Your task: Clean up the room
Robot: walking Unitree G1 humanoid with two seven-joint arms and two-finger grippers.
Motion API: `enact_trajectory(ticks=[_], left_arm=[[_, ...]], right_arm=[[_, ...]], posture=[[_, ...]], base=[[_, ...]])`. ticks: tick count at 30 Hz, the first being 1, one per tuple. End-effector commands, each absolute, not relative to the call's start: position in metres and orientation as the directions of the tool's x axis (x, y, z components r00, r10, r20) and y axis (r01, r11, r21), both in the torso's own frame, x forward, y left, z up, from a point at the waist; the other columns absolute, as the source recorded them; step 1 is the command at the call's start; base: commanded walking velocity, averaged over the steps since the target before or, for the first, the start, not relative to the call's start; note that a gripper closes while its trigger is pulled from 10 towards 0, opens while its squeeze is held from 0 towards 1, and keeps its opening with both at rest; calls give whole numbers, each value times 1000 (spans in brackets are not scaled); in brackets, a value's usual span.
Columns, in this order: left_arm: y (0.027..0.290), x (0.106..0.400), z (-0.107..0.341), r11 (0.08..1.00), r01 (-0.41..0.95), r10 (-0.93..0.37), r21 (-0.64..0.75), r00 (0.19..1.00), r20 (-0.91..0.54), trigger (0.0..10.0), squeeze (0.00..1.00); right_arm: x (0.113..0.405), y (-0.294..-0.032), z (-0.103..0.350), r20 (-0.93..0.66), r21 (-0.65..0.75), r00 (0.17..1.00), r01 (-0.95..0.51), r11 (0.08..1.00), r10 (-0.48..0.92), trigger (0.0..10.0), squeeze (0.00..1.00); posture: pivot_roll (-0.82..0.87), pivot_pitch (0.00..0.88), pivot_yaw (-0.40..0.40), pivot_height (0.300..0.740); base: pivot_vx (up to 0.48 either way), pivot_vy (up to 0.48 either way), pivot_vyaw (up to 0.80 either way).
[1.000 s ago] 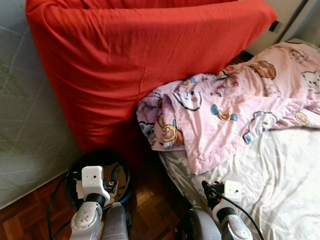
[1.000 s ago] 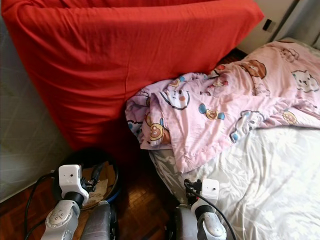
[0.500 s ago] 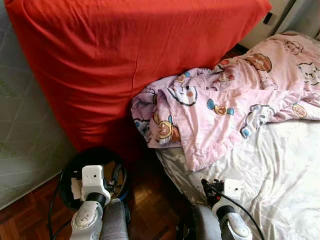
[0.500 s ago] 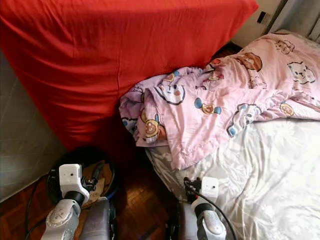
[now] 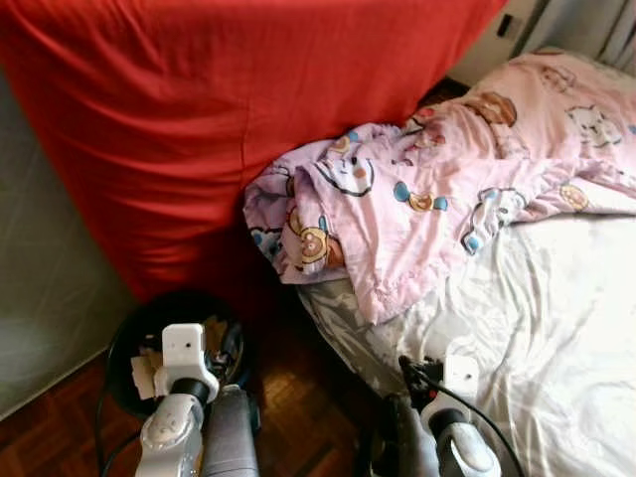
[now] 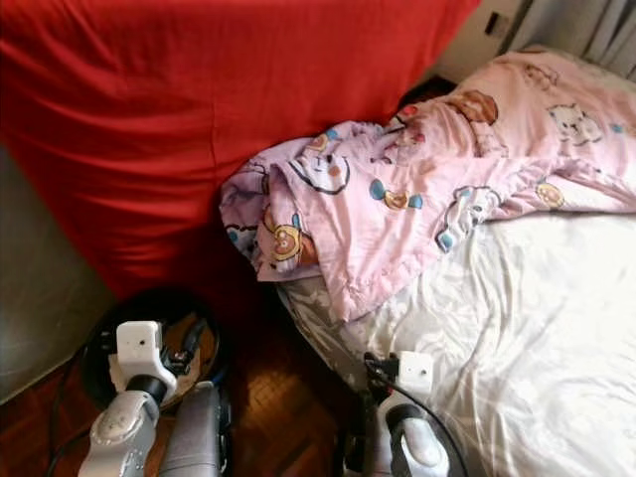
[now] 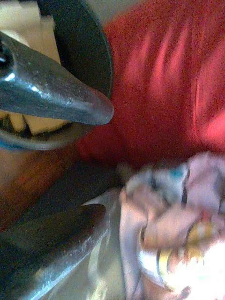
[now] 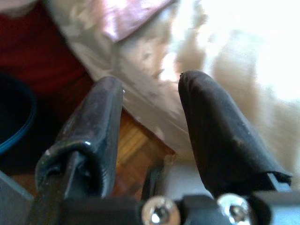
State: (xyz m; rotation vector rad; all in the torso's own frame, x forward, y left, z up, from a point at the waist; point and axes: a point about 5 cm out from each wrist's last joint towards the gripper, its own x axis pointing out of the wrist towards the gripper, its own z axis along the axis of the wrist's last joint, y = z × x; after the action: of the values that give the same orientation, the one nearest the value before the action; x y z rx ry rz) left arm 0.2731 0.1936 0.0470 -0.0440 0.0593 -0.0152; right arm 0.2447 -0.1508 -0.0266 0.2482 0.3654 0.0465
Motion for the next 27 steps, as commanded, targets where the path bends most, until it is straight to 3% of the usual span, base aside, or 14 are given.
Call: enact_trajectory(ticks=[1, 7, 20, 27], left_arm=[[194, 263, 33, 999, 5, -11, -48, 992, -123, 10000, 0], [194, 264, 33, 999, 10, -15, -42, 993, -121, 10000, 0], [195, 264, 34, 999, 12, -16, -38, 993, -117, 10000, 0], [195, 263, 34, 999, 13, -17, -36, 993, -113, 10000, 0]], right_arm=[[244, -150, -26, -336, 244, 936, -16, 970, 100, 10000, 0], [245, -147, -24, -324, 262, 940, -23, 965, 110, 10000, 0], [246, -146, -20, -302, 268, 948, -19, 963, 102, 10000, 0], [248, -142, -21, -316, 274, 940, -42, 961, 132, 10000, 0]], posture=[[76, 226, -38, 599], [78, 226, -37, 599], [79, 227, -35, 599], [83, 233, -34, 599]], base=[[0, 0, 0], [247, 0, 658], [249, 0, 0], [0, 0, 0]])
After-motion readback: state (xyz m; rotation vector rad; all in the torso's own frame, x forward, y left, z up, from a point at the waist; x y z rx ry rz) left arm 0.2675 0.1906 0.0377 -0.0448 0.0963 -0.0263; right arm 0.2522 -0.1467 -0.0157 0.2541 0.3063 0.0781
